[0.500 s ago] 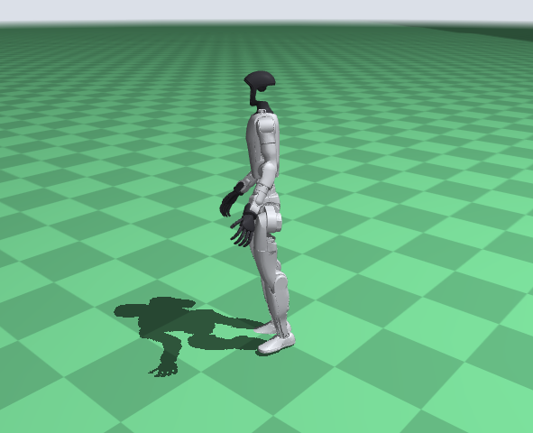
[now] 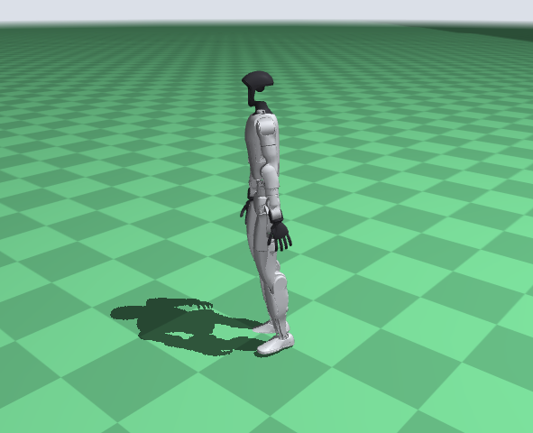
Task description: Upper body actions
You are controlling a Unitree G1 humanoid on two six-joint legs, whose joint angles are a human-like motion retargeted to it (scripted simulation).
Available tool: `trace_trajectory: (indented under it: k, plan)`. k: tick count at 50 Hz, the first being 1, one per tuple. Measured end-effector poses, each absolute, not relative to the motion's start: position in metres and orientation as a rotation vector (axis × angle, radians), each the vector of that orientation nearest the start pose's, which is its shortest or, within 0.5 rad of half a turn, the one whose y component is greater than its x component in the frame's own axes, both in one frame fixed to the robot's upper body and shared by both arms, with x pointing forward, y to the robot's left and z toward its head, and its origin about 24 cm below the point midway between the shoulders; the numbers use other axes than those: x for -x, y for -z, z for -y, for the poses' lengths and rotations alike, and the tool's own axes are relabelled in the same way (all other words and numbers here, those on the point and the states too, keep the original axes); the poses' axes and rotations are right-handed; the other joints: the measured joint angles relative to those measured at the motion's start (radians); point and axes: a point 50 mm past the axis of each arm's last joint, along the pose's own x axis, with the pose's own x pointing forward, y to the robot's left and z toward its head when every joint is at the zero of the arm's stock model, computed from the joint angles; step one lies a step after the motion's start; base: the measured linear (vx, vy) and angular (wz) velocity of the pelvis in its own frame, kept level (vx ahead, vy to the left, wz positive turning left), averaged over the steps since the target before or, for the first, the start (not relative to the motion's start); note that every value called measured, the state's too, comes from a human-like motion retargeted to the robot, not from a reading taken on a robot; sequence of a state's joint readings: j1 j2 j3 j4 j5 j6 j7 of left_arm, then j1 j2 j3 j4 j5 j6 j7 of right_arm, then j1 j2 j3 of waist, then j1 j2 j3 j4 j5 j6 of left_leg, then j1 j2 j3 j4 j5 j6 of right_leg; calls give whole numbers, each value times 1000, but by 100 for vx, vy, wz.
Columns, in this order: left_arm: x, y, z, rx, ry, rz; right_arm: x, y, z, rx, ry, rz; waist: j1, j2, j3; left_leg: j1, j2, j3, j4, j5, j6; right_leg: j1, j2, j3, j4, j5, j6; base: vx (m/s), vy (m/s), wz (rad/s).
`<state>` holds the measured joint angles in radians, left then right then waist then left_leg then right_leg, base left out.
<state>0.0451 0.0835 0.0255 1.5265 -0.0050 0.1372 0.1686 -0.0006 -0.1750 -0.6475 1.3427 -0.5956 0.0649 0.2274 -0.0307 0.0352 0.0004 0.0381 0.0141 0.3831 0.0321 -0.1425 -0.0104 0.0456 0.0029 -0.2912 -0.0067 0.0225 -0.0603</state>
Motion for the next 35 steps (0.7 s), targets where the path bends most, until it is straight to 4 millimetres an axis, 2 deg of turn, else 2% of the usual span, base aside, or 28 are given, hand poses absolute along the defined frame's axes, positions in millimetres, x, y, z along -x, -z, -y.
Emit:
trace_trajectory:
  k: [2,4,7,9,11,12,14,17,19,21,24,27,28,30,32,35]
  plan:
    - [10,179,-195,-165,-216,-1687,-66,158,268,-86,224,-1343,-2,-3,-8,-3,0,2,1,-1,1,-4,1,2,1,0,0,0,0,0]
    - [10,179,-194,-131,-190,-1690,-90,139,304,-198,349,-1207,-2,-6,-9,-3,-2,4,2,-2,2,-5,-1,4,2,0,0,0,0,0]
    - [10,179,-189,-61,-131,-1725,-124,89,373,-290,551,-963,9,-14,-4,2,-8,6,3,-5,3,-1,-6,7,2,0,1,0,0,0]
    - [12,179,-184,-15,-92,-1749,-150,40,418,-280,698,-768,14,-19,-7,2,-14,6,4,-6,3,1,-11,8,1,0,1,0,0,0]
    - [15,179,-182,10,-65,-1763,-176,-19,452,-240,809,-549,21,-22,-16,-1,-15,10,5,-7,2,-4,-13,12,1,0,1,1,-8,-8]
    - [16,179,-182,15,-57,-1767,-190,-51,463,-209,842,-436,24,-22,-22,-4,-15,12,6,-8,1,-7,-13,15,1,0,1,1,-9,-14]
    - [18,179,-182,12,-50,-1775,-218,-120,472,-98,847,-211,24,-21,-34,-11,-13,18,6,-10,0,-17,-11,21,1,1,1,0,-10,-14]
    - [21,178,-181,9,-45,-1788,-247,-226,457,217,794,76,11,-15,-53,-23,-9,26,5,-12,-2,-36,-9,30,3,2,1,-1,-12,-13]
    - [23,179,-178,10,-48,-1794,-252,-290,435,494,818,238,7,-9,-67,-30,-5,33,4,-14,-3,-49,-6,38,5,3,1,4,-5,-18]
    - [24,179,-175,13,-50,-1791,-248,-344,404,750,910,426,4,-7,-79,-35,-2,40,3,-15,-5,-60,-3,46,7,5,0,6,-8,-18]
    - [24,179,-173,3,-39,-1790,-225,-403,347,1032,1094,810,3,-12,-85,-36,0,47,2,-15,-7,-66,-1,52,8,5,-2,4,-9,-10]
    - [23,179,-172,-12,-23,-1794,-190,-432,282,1223,1190,1311,8,-17,-88,-35,0,51,-4,-14,-6,-66,4,54,8,3,-4,2,-9,-5]
    - [22,179,-172,-14,-19,-1794,-177,-435,260,-2211,-2069,-2594,9,-18,-90,-34,-2,51,-7,-14,-4,-66,6,54,8,2,-5,2,-6,7]
    - [21,179,-170,-21,-17,-1792,-152,-432,219,-1936,-1679,-2687,0,-20,-96,-34,-2,38,-9,-15,-5,-65,7,41,7,-2,-5,1,-4,23]
    - [19,180,-170,-30,-23,-1783,-131,-421,189,-1678,-1393,-2723,1,-22,-99,-34,-1,35,-10,-15,-4,-63,10,38,8,-5,-6,0,0,0]
    - [15,180,-169,-45,-23,-1767,-118,-409,172,-1421,-1188,-2775,13,-24,-96,-29,0,38,-12,-14,-1,-56,15,41,9,-8,-7,0,0,0]
